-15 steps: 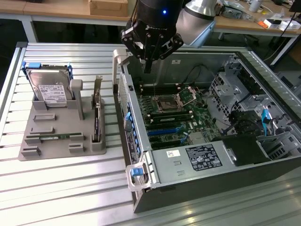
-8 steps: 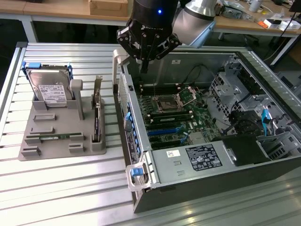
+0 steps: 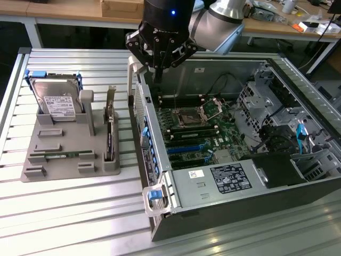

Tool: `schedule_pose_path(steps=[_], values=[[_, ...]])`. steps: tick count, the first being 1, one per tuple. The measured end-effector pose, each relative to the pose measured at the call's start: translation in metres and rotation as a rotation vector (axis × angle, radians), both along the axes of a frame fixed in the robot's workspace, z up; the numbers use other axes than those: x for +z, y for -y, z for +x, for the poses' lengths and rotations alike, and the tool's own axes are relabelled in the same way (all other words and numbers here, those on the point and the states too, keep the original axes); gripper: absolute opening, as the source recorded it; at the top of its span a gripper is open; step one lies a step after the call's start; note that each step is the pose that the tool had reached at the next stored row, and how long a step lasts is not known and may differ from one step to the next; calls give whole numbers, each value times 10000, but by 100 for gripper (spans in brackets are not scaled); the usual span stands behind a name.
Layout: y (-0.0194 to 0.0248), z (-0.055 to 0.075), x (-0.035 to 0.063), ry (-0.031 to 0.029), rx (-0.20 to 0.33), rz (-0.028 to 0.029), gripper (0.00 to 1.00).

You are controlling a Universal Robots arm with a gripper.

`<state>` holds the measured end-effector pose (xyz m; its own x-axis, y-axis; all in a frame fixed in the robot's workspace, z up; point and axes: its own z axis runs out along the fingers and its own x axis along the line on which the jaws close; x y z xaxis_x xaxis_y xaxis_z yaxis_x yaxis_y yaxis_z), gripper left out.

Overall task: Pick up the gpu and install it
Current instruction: 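Reach for the gpu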

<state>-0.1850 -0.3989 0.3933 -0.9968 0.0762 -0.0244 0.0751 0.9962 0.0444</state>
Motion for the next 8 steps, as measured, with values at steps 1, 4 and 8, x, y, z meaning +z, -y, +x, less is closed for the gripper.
schedule_pose_path(steps=[1, 4, 8], values=[[0, -17, 0, 1, 0, 1, 11], [0, -46, 0, 0, 0, 0, 11], [0, -87, 0, 1, 0, 0, 11]])
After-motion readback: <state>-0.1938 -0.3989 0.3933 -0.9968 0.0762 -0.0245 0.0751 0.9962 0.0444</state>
